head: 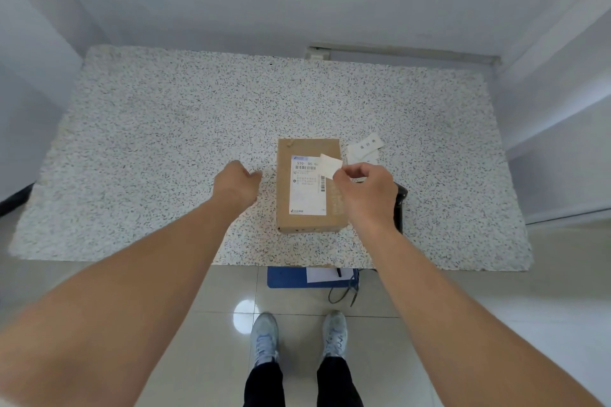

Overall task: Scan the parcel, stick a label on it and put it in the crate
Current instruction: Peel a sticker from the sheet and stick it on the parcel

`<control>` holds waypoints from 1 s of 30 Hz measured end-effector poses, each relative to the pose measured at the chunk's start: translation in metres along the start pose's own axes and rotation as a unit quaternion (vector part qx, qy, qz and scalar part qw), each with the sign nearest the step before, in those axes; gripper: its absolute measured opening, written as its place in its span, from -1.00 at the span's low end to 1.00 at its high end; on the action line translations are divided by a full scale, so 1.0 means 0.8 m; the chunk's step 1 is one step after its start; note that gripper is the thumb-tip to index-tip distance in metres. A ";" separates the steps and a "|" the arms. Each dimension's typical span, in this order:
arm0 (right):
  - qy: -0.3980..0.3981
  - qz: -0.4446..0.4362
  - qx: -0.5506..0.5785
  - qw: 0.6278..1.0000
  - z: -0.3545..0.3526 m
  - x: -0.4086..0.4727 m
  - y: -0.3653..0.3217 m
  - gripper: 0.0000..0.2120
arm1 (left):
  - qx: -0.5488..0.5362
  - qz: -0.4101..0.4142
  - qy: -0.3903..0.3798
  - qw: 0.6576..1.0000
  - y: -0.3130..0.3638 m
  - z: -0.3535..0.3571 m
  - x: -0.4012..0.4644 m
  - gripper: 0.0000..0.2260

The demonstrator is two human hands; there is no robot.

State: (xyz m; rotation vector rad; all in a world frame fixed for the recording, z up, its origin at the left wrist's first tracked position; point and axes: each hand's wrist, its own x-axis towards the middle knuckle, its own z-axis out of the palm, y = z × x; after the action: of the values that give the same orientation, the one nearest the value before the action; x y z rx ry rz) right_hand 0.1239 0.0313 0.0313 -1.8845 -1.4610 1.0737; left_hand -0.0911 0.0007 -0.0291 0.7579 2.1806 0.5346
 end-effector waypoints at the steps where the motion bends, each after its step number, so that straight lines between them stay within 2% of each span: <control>1: 0.005 0.000 -0.008 1.000 0.000 0.001 0.001 -0.94 | -0.010 0.009 0.001 1.000 0.003 0.000 -0.002 -0.75; 5: 0.035 -0.011 -0.054 0.998 0.003 0.005 0.000 -0.93 | -0.071 0.087 -0.030 0.993 0.036 -0.002 -0.016 -0.82; 11: 0.055 -0.072 -0.141 0.986 0.004 0.000 -0.012 -0.86 | -0.075 0.181 -0.145 0.970 0.102 -0.002 -0.043 -0.75; 17: 0.041 -0.110 -0.180 0.977 0.004 -0.001 -0.018 -0.83 | -0.043 0.176 -0.159 0.970 0.126 0.000 -0.045 -0.76; 23: 0.033 -0.171 -0.195 0.965 -0.002 -0.002 -0.015 -0.83 | -0.027 0.157 -0.160 0.974 0.137 -0.003 -0.048 -0.87; 30: 0.014 -0.187 -0.215 0.958 -0.006 0.000 -0.005 -0.84 | -0.017 0.137 -0.177 0.975 0.141 0.005 -0.048 -0.81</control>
State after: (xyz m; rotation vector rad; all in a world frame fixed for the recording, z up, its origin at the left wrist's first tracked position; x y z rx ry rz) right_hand 0.1259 0.0326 0.0369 -1.7717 -2.0576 0.5797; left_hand -0.0284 0.0589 0.0533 1.0560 1.7462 0.5272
